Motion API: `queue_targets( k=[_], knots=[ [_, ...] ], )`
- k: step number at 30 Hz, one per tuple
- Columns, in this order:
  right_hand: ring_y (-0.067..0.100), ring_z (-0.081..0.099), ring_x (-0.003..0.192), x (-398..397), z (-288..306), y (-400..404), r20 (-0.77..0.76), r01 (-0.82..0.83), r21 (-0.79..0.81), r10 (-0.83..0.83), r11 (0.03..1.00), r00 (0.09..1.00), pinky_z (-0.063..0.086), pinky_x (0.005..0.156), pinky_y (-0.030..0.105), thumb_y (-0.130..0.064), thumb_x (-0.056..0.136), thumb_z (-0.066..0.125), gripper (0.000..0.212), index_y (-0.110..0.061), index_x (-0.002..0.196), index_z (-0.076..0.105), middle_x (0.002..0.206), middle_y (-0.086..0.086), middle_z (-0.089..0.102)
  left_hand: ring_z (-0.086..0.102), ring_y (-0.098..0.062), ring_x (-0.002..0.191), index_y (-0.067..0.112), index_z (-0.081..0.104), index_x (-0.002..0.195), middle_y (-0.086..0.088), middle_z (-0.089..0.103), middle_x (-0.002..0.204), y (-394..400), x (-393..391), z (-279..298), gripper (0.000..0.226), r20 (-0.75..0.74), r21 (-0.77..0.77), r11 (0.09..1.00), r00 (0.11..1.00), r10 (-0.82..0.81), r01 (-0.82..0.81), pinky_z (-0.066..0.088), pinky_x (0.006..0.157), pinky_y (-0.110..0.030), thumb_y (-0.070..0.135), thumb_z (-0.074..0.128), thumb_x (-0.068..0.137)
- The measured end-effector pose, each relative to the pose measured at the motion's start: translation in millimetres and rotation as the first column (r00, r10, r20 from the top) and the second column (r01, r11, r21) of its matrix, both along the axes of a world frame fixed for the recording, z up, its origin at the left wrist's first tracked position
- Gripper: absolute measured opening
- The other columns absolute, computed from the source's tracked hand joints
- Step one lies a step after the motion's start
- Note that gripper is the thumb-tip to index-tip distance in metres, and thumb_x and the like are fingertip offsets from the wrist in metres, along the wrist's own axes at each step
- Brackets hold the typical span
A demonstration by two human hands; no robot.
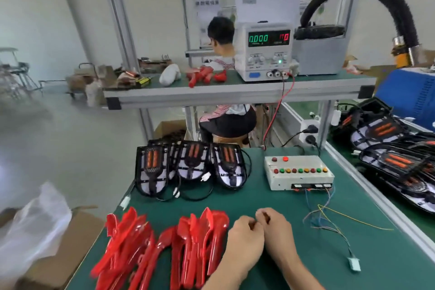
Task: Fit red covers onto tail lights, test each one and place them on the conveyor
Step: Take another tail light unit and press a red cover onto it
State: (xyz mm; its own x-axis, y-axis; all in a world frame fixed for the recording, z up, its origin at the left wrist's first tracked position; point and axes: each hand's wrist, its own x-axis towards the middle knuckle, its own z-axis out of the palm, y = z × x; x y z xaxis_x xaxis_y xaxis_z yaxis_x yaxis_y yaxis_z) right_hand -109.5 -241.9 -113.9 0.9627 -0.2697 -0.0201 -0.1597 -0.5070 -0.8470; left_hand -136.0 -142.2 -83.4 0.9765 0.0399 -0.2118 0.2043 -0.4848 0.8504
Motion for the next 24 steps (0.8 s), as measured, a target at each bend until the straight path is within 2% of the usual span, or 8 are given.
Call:
queue_targets(
  k=[2, 5, 8, 11, 14, 17, 20, 24],
  knots=[
    [0.007, 0.051, 0.062, 10.1, 0.3, 1.4, -0.012, -0.027, -0.022, 0.027, 0.999, 1.0, 0.04, 0.06, 0.027, -0.017, 0.093, 0.057, 0.031, -0.026, 0.063, 0.053, 0.063, -0.011, 0.06, 0.063, -0.011, 0.099, 0.02, 0.067, 0.114, 0.005, 0.069, 0.111, 1.7, 10.2, 4.7, 0.032, 0.0, -0.017, 1.0, 1.0, -0.002, 0.002, 0.049, 0.08, -0.022, 0.043, 0.05, 0.101],
    [0.013, 0.059, 0.068, 28.5, 4.5, 6.0, -0.002, -0.02, -0.019, 0.02, 1.0, 1.0, 0.045, 0.063, 0.029, -0.02, 0.091, 0.055, 0.024, -0.021, 0.069, 0.063, 0.067, -0.008, 0.067, 0.059, -0.013, 0.11, 0.024, 0.06, 0.122, 0.01, 0.064, 0.112, 9.4, 34.3, 19.1, 0.025, 0.047, -0.05, 0.998, 0.998, 0.04, -0.038, 0.045, 0.093, -0.024, 0.032, 0.054, 0.099],
    [0.023, 0.057, 0.068, 57.0, 10.3, 11.9, 0.026, -0.038, -0.041, 0.039, 0.998, 0.999, 0.047, 0.066, 0.037, -0.022, 0.099, 0.048, 0.031, -0.01, 0.072, 0.059, 0.069, 0.001, 0.065, 0.056, -0.014, 0.081, 0.029, 0.054, 0.101, 0.007, 0.063, 0.093, 25.1, 68.3, 36.1, 0.007, 0.062, -0.133, 0.981, 0.987, 0.149, -0.14, 0.048, 0.067, -0.026, 0.024, 0.053, 0.096],
    [0.031, 0.062, 0.086, 96.2, 15.6, 18.8, 0.087, -0.054, -0.115, 0.065, 0.992, 0.994, 0.052, 0.081, 0.042, -0.016, 0.103, 0.046, 0.024, -0.001, 0.096, 0.064, 0.092, 0.015, 0.067, 0.058, -0.017, 0.079, 0.011, 0.049, 0.116, -0.007, 0.062, 0.107, 41.8, 105.6, 45.2, 0.022, 0.0, -0.152, 0.951, 0.962, 0.273, -0.27, 0.041, 0.053, -0.025, 0.018, 0.051, 0.096],
    [0.034, 0.058, 0.115, 133.3, 17.2, 26.6, 0.061, -0.039, -0.095, 0.045, 0.995, 0.997, 0.046, 0.096, 0.039, -0.021, 0.104, 0.044, 0.038, 0.001, 0.132, 0.056, 0.128, 0.021, 0.06, 0.057, -0.023, 0.089, 0.004, 0.047, 0.121, -0.014, 0.06, 0.118, 48.6, 134.6, 39.6, 0.027, -0.077, -0.13, 0.935, 0.943, 0.323, -0.33, 0.044, 0.063, -0.029, 0.011, 0.049, 0.095],
    [0.036, 0.045, 0.135, 160.4, 16.1, 33.5, 0.014, -0.044, -0.039, 0.044, 0.998, 0.999, 0.037, 0.109, 0.041, -0.024, 0.104, 0.043, 0.049, -0.002, 0.148, 0.042, 0.148, 0.023, 0.045, 0.06, -0.025, 0.096, -0.001, 0.038, 0.141, -0.017, 0.06, 0.126, 48.0, 152.9, 26.7, 0.047, -0.157, -0.082, 0.942, 0.938, 0.31, -0.325, 0.05, 0.072, -0.033, 0.011, 0.048, 0.097],
    [0.039, 0.044, 0.137, 178.7, 11.6, 34.8, -0.067, -0.029, -0.018, 0.027, 0.999, 0.997, 0.036, 0.11, 0.043, -0.027, 0.105, 0.044, 0.05, -0.004, 0.15, 0.04, 0.15, 0.023, 0.044, 0.06, -0.032, 0.115, 0.0, 0.038, 0.143, -0.019, 0.059, 0.13, 45.5, 165.2, 17.2, 0.047, -0.167, -0.086, 0.943, 0.938, 0.303, -0.32, 0.051, 0.084, -0.037, 0.009, 0.046, 0.097],
    [0.033, 0.059, 0.116, 183.4, 4.5, 28.7, -0.077, -0.056, 0.108, 0.064, 0.993, 0.995, 0.048, 0.1, 0.044, -0.019, 0.102, 0.046, 0.036, -0.011, 0.135, 0.057, 0.132, 0.017, 0.063, 0.061, -0.036, 0.121, -0.001, 0.049, 0.137, -0.022, 0.059, 0.135, 45.9, 174.8, 8.8, 0.04, -0.146, -0.153, 0.93, 0.939, 0.312, -0.333, 0.054, 0.1, -0.043, 0.008, 0.051, 0.099]
  ],
)
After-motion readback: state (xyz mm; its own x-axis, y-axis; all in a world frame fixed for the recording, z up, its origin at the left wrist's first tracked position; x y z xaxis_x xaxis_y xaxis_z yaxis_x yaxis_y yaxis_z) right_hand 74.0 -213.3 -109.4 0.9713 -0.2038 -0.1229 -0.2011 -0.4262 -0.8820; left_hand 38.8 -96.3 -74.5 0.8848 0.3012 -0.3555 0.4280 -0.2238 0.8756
